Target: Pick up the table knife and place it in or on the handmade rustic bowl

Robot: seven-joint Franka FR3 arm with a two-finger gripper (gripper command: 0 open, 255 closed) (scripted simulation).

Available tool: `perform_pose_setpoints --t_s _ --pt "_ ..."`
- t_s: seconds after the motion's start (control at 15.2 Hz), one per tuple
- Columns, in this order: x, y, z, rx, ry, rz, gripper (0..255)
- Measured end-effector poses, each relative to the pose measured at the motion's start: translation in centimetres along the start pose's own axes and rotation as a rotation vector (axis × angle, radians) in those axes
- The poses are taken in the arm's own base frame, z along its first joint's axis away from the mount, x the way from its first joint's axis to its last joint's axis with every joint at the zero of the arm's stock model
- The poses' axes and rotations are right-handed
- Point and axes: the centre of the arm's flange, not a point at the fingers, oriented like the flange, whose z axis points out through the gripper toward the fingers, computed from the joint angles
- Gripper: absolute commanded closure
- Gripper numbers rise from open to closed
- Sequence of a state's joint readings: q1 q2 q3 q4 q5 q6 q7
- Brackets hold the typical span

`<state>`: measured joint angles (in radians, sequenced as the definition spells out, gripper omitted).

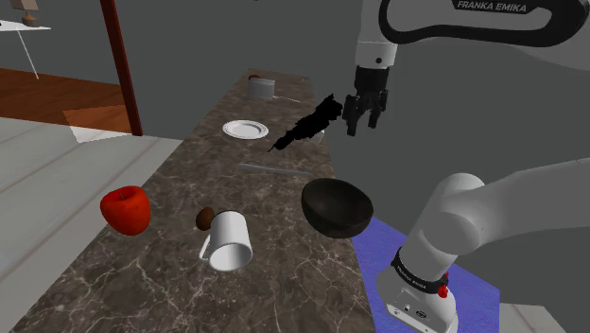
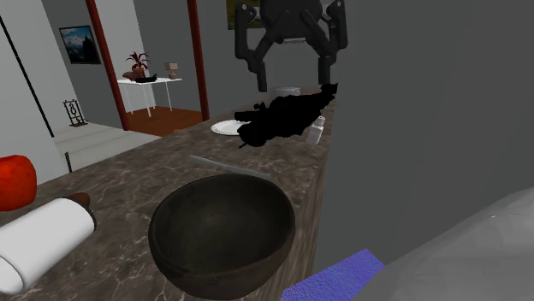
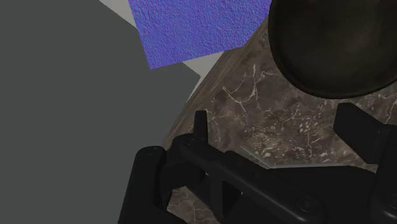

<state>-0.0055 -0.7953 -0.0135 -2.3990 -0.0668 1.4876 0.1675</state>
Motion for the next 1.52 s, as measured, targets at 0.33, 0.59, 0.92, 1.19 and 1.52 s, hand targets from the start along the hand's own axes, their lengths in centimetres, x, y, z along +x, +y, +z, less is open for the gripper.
perform_pose_setpoints --t_s 0.33,0.59,0.92,1.19,1.52 --pt "3.2 -0.1 2.1 0.006 0.02 -0.103 0" --pt "7.0 -0.7 4.6 0.013 0.048 -0.24 0" --pt "12.3 -2.7 7.4 0.022 0.083 -0.415 0" --pt "16.1 -4.6 9.8 0.029 0.113 -0.553 0" --pt "20.3 -7.6 12.4 0.038 0.151 -0.726 0"
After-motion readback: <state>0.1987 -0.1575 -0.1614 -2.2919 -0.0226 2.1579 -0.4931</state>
